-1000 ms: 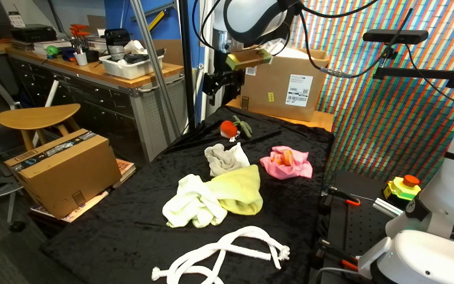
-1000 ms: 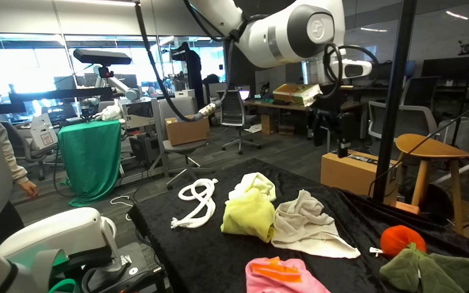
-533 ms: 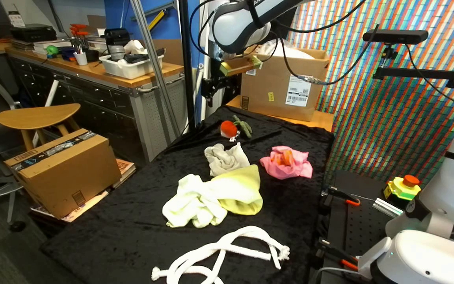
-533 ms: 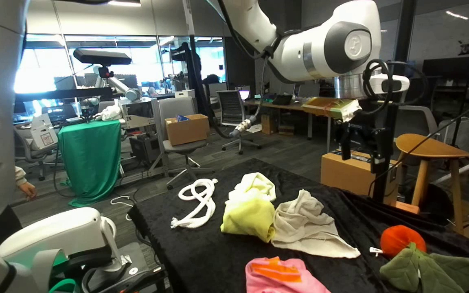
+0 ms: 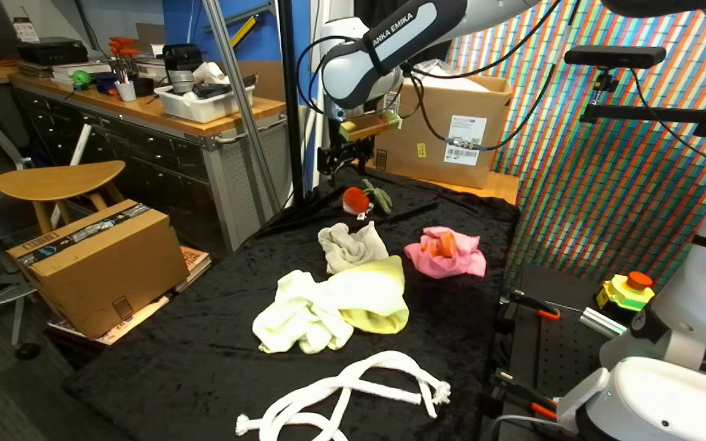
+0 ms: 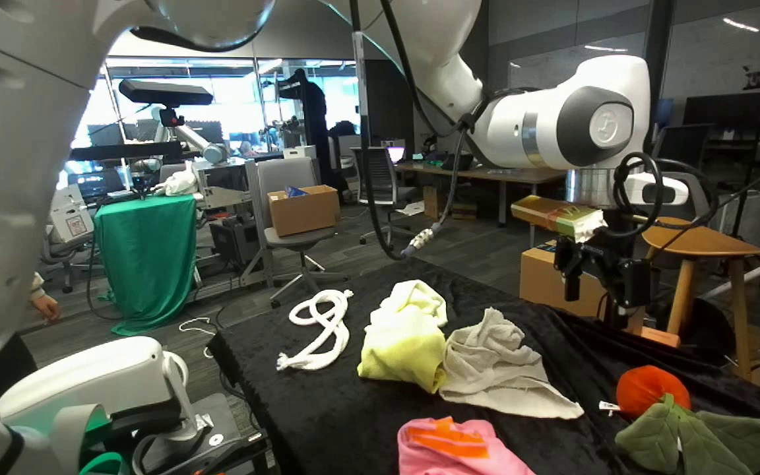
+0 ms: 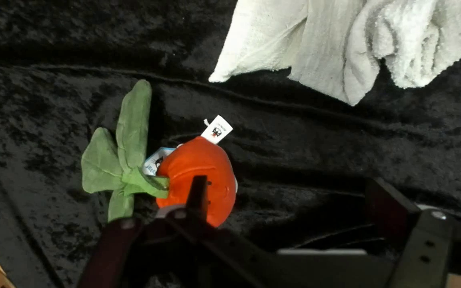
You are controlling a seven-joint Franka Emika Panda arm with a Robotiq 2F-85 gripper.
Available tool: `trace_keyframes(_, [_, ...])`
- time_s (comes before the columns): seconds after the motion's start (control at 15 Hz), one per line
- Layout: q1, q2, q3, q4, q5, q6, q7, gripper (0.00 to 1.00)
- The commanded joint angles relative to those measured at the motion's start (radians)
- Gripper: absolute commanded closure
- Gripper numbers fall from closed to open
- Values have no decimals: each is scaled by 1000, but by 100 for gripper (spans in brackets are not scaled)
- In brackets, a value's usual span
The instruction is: Move the green towel, the beetroot plushy, the pink shirt and the rope to the middle of the table
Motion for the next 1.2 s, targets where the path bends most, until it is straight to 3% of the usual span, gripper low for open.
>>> trace_keyframes(0.0, [-23,68,-13,91,42,-53,-22,0])
trace_keyframes(0.47, [-57,163,-15,175,78,-84,-19,0])
trace_keyframes(1.13, [-50,271,-33,247,67,-88,4,0])
